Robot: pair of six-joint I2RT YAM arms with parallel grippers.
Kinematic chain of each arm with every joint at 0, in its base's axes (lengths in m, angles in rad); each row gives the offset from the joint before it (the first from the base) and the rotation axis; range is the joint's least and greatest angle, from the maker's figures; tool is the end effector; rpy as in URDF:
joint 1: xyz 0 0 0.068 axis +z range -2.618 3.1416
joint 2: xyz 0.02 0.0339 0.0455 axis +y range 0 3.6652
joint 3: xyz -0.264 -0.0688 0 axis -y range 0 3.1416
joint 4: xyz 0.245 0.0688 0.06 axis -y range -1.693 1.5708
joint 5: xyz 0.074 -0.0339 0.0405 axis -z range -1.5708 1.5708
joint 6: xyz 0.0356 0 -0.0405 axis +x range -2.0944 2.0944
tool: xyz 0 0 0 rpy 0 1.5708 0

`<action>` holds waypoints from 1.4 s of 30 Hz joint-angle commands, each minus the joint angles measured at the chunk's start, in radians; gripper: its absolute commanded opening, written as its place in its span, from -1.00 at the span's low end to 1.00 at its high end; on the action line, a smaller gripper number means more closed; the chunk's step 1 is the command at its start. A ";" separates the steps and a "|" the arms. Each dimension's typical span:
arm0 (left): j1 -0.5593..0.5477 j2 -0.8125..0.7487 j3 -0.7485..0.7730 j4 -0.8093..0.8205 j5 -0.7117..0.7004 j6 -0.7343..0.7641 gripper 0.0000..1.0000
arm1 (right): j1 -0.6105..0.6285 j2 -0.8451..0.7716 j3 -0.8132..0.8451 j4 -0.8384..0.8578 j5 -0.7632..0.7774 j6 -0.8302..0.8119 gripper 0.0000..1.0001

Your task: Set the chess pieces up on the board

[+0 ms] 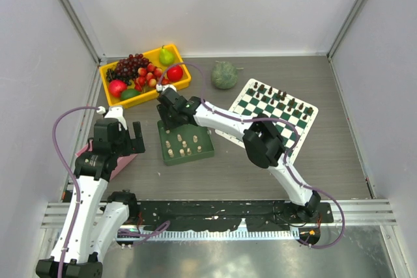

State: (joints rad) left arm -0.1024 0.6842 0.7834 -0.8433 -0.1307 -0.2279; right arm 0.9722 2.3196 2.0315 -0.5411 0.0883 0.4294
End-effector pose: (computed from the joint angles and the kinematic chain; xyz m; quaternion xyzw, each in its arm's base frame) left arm 0.1335 -0.0090 0.2903 -0.0835 0.9104 -0.0069 0.4052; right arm 0.2988 0.4325 0.2141 -0.2342 0.9013 0.2020 0.3032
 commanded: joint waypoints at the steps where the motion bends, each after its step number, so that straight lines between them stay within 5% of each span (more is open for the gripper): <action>1: 0.006 -0.009 0.031 0.015 -0.007 0.007 0.98 | 0.006 0.029 0.084 -0.016 0.016 -0.024 -0.11; 42: 0.006 0.000 0.033 0.016 -0.006 0.009 0.98 | 0.013 0.164 0.222 -0.069 0.010 -0.052 -0.37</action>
State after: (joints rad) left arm -0.1024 0.6849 0.7834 -0.8433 -0.1307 -0.2279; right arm 0.9791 2.4718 2.1975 -0.6182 0.0917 0.3904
